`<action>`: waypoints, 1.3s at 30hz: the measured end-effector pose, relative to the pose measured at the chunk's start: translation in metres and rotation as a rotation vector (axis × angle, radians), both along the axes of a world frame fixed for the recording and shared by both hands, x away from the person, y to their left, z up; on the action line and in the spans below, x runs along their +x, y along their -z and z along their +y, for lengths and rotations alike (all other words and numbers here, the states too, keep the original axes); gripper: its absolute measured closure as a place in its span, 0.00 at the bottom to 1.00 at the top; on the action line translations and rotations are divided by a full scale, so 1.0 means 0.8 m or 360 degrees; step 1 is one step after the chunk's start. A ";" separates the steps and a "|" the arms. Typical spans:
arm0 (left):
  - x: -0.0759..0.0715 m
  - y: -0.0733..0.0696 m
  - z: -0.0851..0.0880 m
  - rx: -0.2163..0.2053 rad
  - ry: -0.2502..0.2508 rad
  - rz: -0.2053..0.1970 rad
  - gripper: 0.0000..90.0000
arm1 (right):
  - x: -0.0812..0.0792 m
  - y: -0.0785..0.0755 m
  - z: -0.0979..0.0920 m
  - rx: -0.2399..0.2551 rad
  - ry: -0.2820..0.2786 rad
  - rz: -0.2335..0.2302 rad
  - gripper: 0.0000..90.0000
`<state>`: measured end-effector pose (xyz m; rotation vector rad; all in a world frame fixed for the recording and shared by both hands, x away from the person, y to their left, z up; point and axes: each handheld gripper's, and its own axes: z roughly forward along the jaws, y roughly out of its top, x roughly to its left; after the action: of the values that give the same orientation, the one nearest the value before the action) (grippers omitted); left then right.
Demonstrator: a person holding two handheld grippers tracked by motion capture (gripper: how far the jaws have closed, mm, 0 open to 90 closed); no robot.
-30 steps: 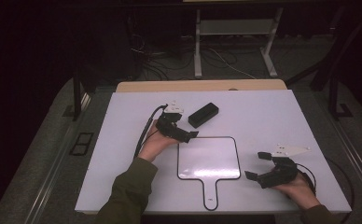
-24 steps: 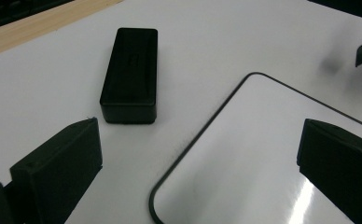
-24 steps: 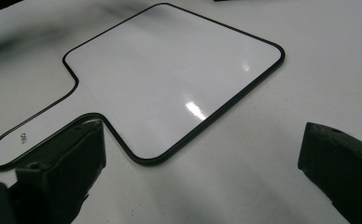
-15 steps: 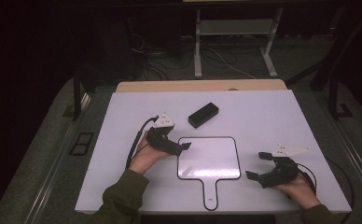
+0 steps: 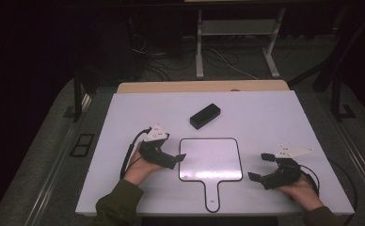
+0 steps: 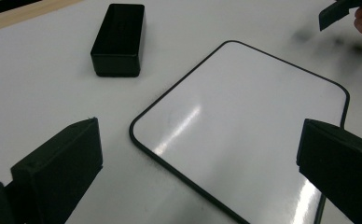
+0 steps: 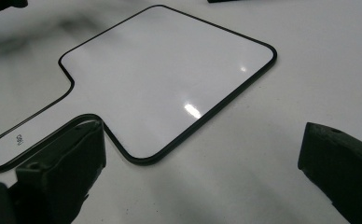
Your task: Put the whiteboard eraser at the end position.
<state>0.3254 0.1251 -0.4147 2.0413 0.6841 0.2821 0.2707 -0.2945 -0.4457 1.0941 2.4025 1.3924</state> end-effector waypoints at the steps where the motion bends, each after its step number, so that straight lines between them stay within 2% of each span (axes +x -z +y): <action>1: -0.003 0.001 0.002 -0.0006 -0.0002 -0.0004 0.00 | 0.000 0.000 0.000 -0.0001 0.0000 -0.0002 0.00; 12: -0.032 0.011 0.029 -0.0051 -0.0038 -0.0004 0.00 | 0.000 0.000 0.001 -0.0003 0.0000 0.0001 0.00; 21: -0.049 0.021 0.042 -0.0028 -0.0048 -0.0009 0.00 | -0.001 0.000 0.001 -0.0003 0.0009 0.0013 0.00; 22: -0.051 0.022 0.043 -0.0038 -0.0052 0.0008 0.00 | -0.001 0.000 0.001 -0.0004 0.0003 0.0004 0.00; 26: -0.057 0.028 0.049 -0.0050 -0.0055 0.0039 0.00 | -0.001 0.000 0.001 -0.0009 0.0002 -0.0003 0.00; 29: -0.060 0.032 0.051 -0.0013 -0.0051 0.0049 0.00 | -0.001 0.000 0.001 -0.0010 0.0005 0.0002 0.00; 39: -0.060 0.030 0.053 -0.0063 -0.0066 0.0054 0.00 | -0.001 0.001 0.002 -0.0016 0.0002 -0.0005 0.00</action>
<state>0.2775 0.1676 -0.4388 1.9998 0.7480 0.2564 0.2697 -0.2933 -0.4462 1.0897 2.4040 1.3788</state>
